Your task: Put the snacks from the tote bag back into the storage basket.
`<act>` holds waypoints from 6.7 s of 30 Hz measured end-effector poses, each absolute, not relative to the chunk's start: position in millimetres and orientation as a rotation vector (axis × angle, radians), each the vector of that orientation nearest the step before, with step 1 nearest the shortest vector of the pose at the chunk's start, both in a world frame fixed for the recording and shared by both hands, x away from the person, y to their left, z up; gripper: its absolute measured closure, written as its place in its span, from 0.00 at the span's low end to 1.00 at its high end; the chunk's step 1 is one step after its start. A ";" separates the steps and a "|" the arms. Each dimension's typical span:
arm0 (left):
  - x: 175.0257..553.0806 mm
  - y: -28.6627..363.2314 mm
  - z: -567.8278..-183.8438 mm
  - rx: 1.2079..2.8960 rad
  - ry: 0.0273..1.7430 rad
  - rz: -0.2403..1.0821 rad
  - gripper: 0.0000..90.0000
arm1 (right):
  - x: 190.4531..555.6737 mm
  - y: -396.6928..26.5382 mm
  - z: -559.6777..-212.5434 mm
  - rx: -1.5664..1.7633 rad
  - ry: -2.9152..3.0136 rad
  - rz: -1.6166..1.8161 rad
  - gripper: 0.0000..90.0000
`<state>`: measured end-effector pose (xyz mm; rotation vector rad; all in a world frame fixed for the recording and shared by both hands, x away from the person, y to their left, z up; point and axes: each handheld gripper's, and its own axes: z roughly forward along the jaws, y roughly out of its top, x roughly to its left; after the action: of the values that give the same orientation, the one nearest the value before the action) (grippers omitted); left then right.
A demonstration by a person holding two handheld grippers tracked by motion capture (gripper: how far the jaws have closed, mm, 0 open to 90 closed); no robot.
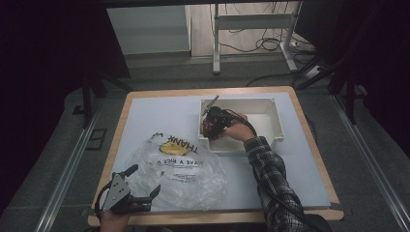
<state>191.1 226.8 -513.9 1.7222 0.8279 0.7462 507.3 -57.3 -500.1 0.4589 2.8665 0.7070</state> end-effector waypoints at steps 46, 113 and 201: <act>191.3 224.9 -514.5 1.740 0.819 0.750 0.02 | 491.4 -67.4 -478.4 0.418 2.792 0.794 0.15; 190.4 224.5 -514.0 1.739 0.815 0.750 0.02 | 457.1 -108.8 -469.6 0.521 2.632 1.022 0.13; 188.8 225.4 -512.9 1.732 0.813 0.749 0.02 | 393.9 -141.9 -465.2 0.568 2.604 1.144 0.10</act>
<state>188.8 225.4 -512.9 1.7319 0.8131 0.7491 393.9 -141.9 -465.2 0.5678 2.6043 1.1444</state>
